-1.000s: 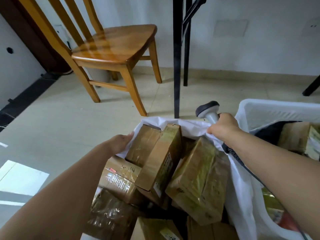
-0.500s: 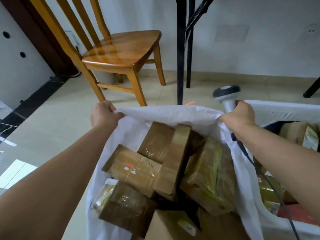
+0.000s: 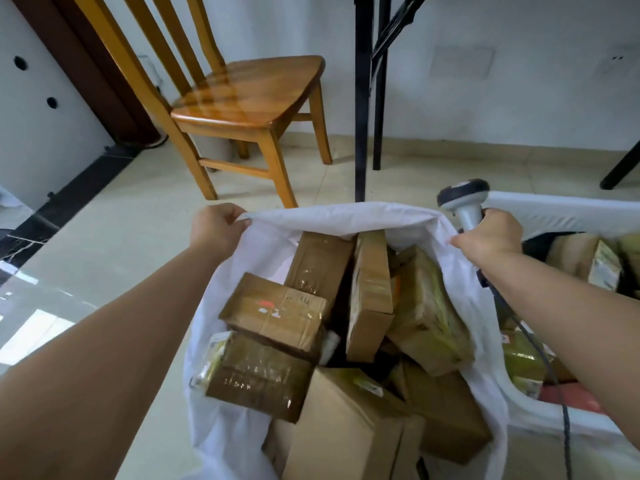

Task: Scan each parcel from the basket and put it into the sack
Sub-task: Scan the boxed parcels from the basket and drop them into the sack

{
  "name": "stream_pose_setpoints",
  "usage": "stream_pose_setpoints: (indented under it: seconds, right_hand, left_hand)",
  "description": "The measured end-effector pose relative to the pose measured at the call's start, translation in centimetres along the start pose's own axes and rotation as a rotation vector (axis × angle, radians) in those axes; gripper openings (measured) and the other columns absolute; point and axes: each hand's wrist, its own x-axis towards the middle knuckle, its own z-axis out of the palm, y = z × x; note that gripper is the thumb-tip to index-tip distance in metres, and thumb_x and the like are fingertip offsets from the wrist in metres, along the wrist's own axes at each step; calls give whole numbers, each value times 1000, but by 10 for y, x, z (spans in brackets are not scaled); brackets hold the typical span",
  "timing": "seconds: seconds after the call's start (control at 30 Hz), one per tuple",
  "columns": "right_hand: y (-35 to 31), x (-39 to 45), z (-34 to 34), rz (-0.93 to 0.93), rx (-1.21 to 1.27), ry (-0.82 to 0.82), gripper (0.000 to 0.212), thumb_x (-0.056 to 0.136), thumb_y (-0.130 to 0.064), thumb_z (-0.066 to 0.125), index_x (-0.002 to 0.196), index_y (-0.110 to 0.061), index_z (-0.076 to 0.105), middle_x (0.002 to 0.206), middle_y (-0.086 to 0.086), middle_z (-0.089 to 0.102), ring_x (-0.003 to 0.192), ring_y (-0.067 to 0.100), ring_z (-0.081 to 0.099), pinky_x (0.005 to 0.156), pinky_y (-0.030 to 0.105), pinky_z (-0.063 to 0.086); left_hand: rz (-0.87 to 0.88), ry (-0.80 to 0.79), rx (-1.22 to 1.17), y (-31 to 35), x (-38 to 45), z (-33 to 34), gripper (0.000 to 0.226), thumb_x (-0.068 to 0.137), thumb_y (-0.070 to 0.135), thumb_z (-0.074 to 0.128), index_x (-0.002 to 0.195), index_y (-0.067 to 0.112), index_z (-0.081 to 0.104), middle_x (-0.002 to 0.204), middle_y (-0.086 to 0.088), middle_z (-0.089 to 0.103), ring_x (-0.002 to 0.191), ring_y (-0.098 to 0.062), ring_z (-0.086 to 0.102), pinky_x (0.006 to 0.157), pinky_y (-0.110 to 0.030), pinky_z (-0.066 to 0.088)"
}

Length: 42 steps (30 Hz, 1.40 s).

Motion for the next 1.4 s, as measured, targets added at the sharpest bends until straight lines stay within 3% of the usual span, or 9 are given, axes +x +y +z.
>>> stream_pose_setpoints:
  seconds: [0.2, 0.27, 0.37, 0.47, 0.6, 0.8, 0.97, 1.27, 1.4]
  right_hand:
    - [42, -29, 9, 97, -51, -79, 42, 83, -23, 77, 111, 3, 59, 109, 21, 63, 88, 32, 57, 67, 33, 41]
    - [51, -37, 16, 103, -56, -80, 43, 83, -23, 77, 110, 4, 60, 110, 22, 63, 98, 36, 61, 69, 33, 41]
    - [61, -44, 22, 142, -78, -56, 44, 83, -22, 77, 112, 6, 59, 113, 25, 63, 106, 41, 60, 73, 36, 44]
    - [69, -48, 22, 203, -117, -34, 43, 83, -20, 75, 113, 6, 59, 114, 27, 62, 107, 44, 60, 79, 42, 50]
    - [72, -56, 23, 240, -123, -50, 34, 83, -7, 70, 112, 6, 59, 112, 27, 62, 104, 43, 61, 71, 37, 45]
    - [31, -39, -15, 160, -28, 76, 38, 84, -8, 69, 118, 3, 56, 117, 26, 61, 104, 43, 61, 87, 49, 54]
    - [-14, -34, -50, 27, 108, 193, 42, 85, -6, 67, 124, 2, 53, 128, 21, 57, 118, 38, 55, 87, 35, 46]
    - [29, -63, -16, 79, 37, 43, 42, 87, -11, 69, 123, 4, 54, 125, 25, 58, 115, 42, 56, 90, 42, 48]
    - [38, -70, -15, 78, 105, 16, 50, 84, -28, 76, 118, 3, 57, 119, 22, 62, 109, 38, 60, 83, 39, 48]
  left_hand:
    - [-348, -46, -44, -56, -32, 0, 85, 86, 47, 70, 147, 2, 33, 146, -19, 43, 132, -37, 44, 105, -47, 41]
    - [-554, -159, -50, -82, -54, 2, 88, 88, 55, 63, 144, -5, 33, 143, -25, 44, 129, -42, 45, 91, -48, 44]
    - [-707, -301, -290, -118, -86, 4, 63, 95, 51, 55, 119, -7, 56, 97, -23, 60, 84, -35, 60, 65, -35, 43]
    - [-638, -210, -246, -139, -101, 13, 38, 97, 34, 59, 83, 0, 63, 72, -15, 57, 63, -27, 52, 67, -35, 47]
    - [-465, -69, 31, -133, -105, 15, 38, 90, 23, 66, 58, 5, 57, 50, -11, 53, 50, -27, 47, 52, -30, 38]
    - [-172, 12, 331, -89, -80, -31, 43, 86, 35, 72, 58, 9, 50, 63, -14, 58, 68, -33, 55, 59, -34, 33]
    - [-79, 144, 286, -33, -54, -74, 41, 80, 33, 77, 59, 10, 50, 60, -7, 49, 64, -29, 47, 55, -32, 32]
    - [-177, 36, 330, -64, -91, -22, 20, 80, 24, 77, 89, 9, 67, 79, -7, 59, 76, -28, 53, 66, -32, 40]
    - [-246, 44, 237, -80, -105, -21, 22, 83, 23, 71, 73, 6, 61, 68, -8, 59, 72, -31, 57, 58, -31, 39]
